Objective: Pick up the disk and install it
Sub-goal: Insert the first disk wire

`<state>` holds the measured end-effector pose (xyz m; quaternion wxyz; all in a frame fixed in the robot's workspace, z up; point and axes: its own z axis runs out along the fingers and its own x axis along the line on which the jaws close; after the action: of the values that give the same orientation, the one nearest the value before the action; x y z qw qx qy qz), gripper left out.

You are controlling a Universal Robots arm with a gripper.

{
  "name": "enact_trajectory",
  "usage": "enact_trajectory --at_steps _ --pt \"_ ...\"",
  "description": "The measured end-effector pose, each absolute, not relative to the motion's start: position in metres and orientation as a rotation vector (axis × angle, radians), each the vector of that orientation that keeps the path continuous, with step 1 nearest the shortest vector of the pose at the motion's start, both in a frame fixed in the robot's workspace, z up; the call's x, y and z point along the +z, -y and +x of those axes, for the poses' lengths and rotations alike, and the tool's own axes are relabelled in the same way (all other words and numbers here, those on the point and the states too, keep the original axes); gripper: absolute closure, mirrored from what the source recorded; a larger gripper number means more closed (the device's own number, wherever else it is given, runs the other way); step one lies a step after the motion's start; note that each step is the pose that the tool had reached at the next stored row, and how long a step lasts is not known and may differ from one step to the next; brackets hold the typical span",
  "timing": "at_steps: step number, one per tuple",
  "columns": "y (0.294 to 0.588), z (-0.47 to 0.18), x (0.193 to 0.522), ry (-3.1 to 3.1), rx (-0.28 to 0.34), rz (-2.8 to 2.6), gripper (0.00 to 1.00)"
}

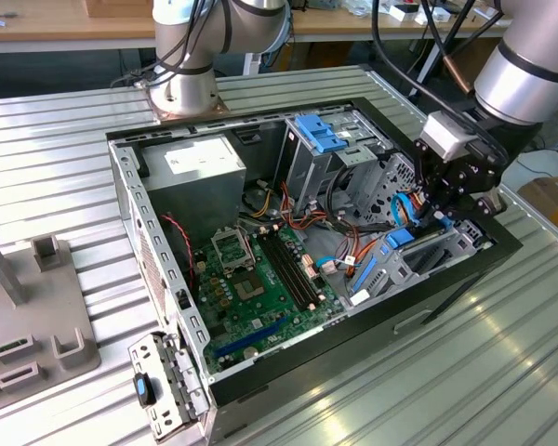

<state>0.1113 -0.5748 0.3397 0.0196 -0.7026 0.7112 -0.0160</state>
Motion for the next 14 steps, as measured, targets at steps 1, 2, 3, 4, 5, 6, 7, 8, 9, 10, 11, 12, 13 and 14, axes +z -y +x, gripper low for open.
enact_trajectory --at_steps 1,2,3,4,5,6,7,8,9,10,11,12,13,14 --pt "0.5747 0.1113 0.3398 -2.207 -0.050 -2.180 0.84" --pt "0.5747 0.1113 0.3398 -2.207 -0.050 -2.180 0.84" --pt "0.5747 0.1113 0.3398 -2.207 -0.050 -2.180 0.84" --pt "0.5747 0.1113 0.3397 -2.207 -0.050 -2.180 0.84" --pt "0.5747 0.1114 0.3396 -2.207 -0.050 -2.180 0.84" --pt "0.5747 0.1117 0.3396 -2.207 -0.050 -2.180 0.84" --pt "0.5748 0.1119 0.3394 -2.208 -0.050 -2.180 0.84" --pt "0.5749 0.1122 0.3389 -2.208 -0.050 -2.179 0.84" --pt "0.5751 0.1123 0.3386 -2.209 -0.051 -2.179 0.84" --pt "0.5753 0.1124 0.3382 -2.211 -0.050 -2.177 0.84" --pt "0.5756 0.1125 0.3380 -2.213 -0.050 -2.174 0.84" --pt "0.5758 0.1126 0.3381 -2.219 -0.051 -2.169 0.84" --pt "0.5759 0.1127 0.3383 -2.230 -0.051 -2.158 0.84" --pt "0.5760 0.1127 0.3383 -2.236 -0.052 -2.152 0.84"
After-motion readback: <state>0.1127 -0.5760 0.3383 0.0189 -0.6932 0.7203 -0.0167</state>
